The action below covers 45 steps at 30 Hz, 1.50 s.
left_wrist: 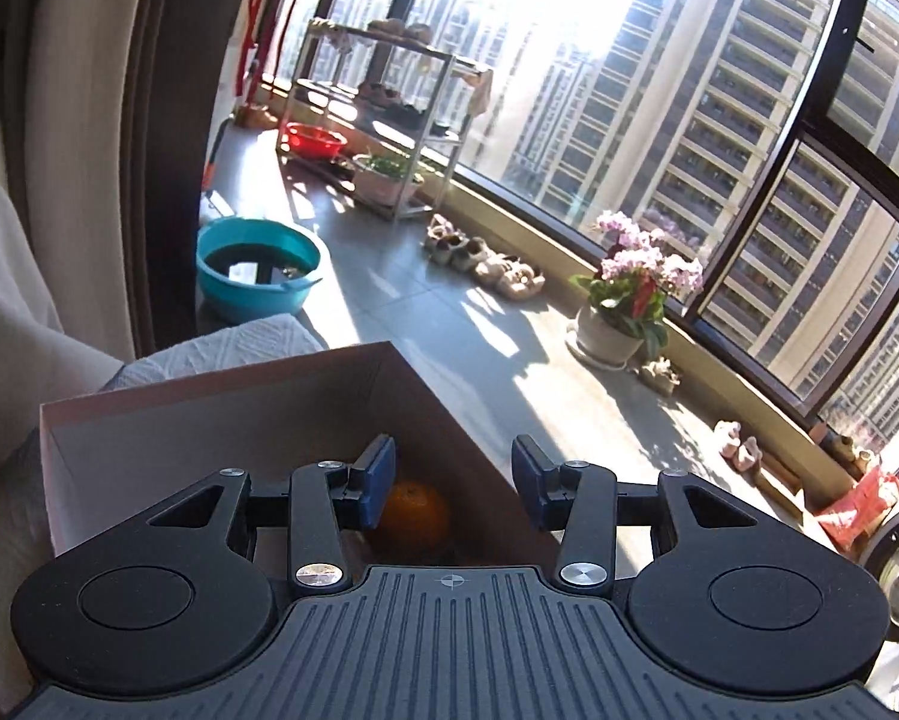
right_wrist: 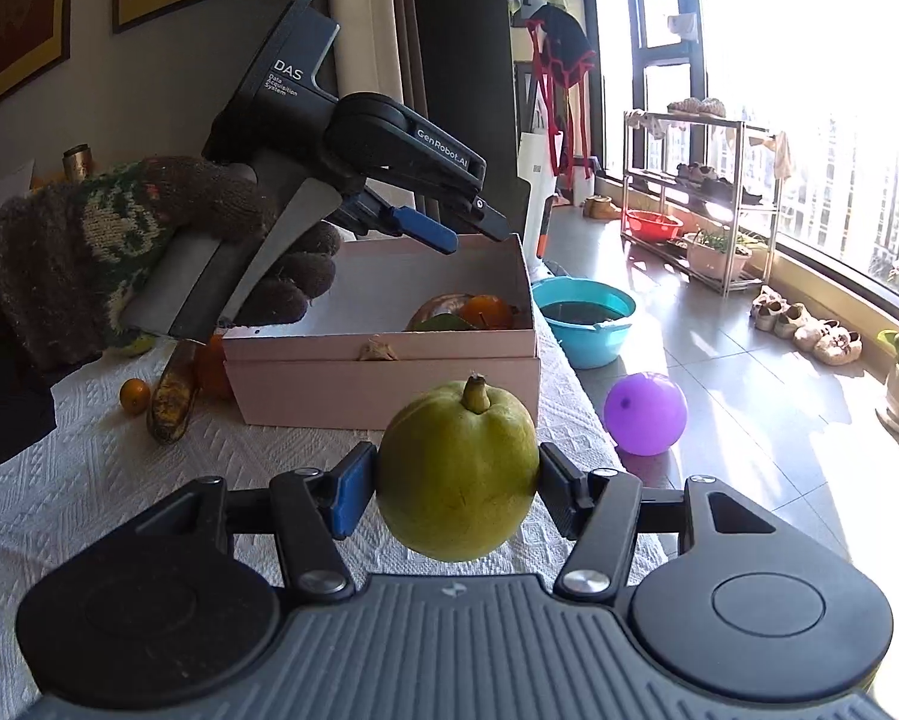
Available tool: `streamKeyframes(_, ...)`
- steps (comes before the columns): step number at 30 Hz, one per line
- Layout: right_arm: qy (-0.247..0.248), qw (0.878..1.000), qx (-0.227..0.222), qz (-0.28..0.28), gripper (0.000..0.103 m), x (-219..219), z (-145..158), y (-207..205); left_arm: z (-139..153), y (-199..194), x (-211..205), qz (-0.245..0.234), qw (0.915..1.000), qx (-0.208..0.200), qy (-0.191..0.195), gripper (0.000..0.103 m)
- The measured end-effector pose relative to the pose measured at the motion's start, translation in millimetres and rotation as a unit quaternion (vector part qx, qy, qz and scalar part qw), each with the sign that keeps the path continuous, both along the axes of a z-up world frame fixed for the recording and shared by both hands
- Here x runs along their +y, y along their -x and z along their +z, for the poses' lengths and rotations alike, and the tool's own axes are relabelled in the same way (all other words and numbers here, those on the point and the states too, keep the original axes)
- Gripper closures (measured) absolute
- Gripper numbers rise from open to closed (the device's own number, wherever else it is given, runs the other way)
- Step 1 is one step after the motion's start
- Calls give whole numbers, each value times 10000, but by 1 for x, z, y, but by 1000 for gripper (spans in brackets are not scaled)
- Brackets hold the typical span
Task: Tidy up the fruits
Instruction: 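Lower the orange into the pink box with the left tool while the right tool carries the pear, then lower the green pear into the pink box and open the right tool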
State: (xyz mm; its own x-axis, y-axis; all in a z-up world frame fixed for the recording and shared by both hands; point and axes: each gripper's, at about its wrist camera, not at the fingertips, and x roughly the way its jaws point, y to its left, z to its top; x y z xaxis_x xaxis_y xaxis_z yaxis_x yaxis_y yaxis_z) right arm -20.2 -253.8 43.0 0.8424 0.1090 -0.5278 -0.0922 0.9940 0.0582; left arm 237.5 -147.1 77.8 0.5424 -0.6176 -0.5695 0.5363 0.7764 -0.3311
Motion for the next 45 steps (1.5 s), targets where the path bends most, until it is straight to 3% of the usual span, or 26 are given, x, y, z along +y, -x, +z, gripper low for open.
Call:
streamKeyframes(3,-64,10000,-22,-4,45,-2,4,-9,10,30,36,201,9990,-399,67,55)
streamKeyframes(7,70,9998,-170,53,45,2,21,-35,9,88,76,482,9934,-976,-367,56)
streamKeyframes(10,136,9995,-244,110,45,7,39,-68,0,129,103,617,9906,-1105,-521,56)
streamKeyframes(15,-274,9987,68,435,45,32,59,-138,-21,168,139,969,9881,-949,-730,56)
streamKeyframes(18,-498,9952,486,683,45,56,53,-166,-30,176,160,1053,9899,-735,-593,56)
streamKeyframes(24,-829,9855,1294,720,45,85,19,-177,-36,180,183,1137,9902,-692,-433,56)
streamKeyframes(28,-945,9810,1592,580,45,85,6,-176,-44,179,187,1157,9910,-607,-299,56)
streamKeyframes(33,-625,9882,1347,384,45,83,17,-180,-50,176,192,1259,9900,-565,-284,56)
streamKeyframes(38,349,9951,874,294,45,71,43,-231,-50,175,198,1495,9862,-655,-276,56)
streamKeyframes(41,683,9929,962,130,45,52,40,-263,-50,175,203,1570,9849,-698,-217,56)
streamKeyframes(45,714,9899,1215,-167,45,31,27,-286,-51,172,207,1600,9846,-689,-145,56)
